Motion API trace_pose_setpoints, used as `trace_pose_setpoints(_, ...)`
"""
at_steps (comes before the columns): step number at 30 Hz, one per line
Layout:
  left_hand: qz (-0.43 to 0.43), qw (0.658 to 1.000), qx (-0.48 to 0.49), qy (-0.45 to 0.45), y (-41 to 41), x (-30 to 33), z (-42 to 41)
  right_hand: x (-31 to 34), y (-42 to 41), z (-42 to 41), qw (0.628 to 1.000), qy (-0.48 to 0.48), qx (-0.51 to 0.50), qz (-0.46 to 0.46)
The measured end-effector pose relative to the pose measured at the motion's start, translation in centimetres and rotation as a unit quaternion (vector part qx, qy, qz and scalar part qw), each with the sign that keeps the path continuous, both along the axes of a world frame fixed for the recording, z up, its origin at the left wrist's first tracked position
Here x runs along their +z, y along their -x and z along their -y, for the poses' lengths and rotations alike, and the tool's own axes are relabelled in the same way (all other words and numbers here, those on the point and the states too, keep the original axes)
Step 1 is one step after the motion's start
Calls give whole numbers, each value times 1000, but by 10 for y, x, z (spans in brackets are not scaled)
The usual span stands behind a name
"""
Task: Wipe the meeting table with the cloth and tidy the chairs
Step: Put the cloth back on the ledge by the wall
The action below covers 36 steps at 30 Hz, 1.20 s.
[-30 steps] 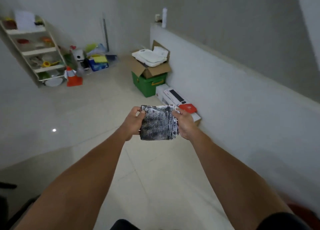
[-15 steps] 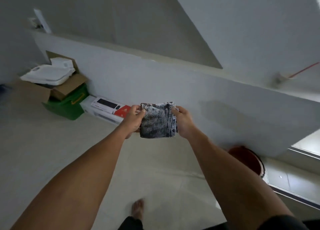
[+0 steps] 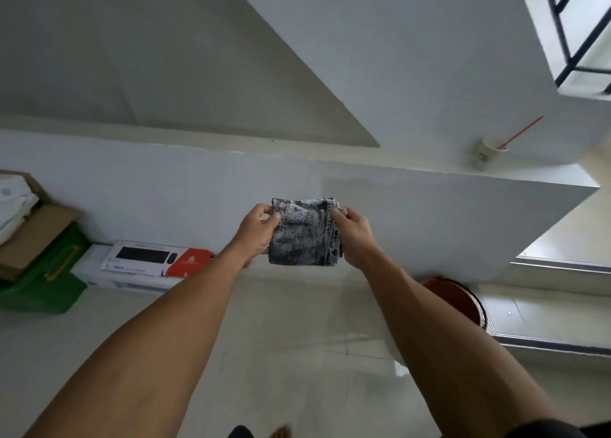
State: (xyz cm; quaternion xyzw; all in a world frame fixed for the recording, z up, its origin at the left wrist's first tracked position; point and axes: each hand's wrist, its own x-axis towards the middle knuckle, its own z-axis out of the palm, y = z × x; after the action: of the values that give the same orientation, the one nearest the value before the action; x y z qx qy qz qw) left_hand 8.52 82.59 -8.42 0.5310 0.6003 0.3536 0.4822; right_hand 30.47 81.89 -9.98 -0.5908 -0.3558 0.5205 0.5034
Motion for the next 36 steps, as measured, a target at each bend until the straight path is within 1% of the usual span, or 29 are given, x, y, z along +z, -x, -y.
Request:
trace_pose_setpoints(3,-24,1000,-14,-10,13,-2,-36,-7,11,-31,1000,13,-8,8)
trace_pose_setpoints(6,-53,998,-26,-25,18,-2,-69,-4,17,-56,1000,-8,-11,6)
trace_pose_setpoints(10,-47,998,-36,-23,21,-6,-119,-7,22,-104,999,-26,-27,17)
trace_pose_setpoints(16,-49,998,-24,-8,15,-18,-212,-15,17,-198,998,-11,-33,57)
trace_pose_setpoints(23,-68,997,-19,15,-1,-22,-324,-29,-6,-311,998,19,-10,54)
trace_pose_setpoints(27,-65,998,2,21,-9,-30,-378,-38,-16,-365,998,31,1,56)
trace_pose_setpoints(32,-72,997,10,38,-16,-43,-425,-51,-26,-407,994,56,10,94)
trace_pose_setpoints(34,-83,996,15,39,-21,-45,-442,-56,-28,-422,990,63,8,125)
trace_pose_setpoints(36,-135,991,10,17,-25,-48,-452,-54,-28,-427,980,56,10,189)
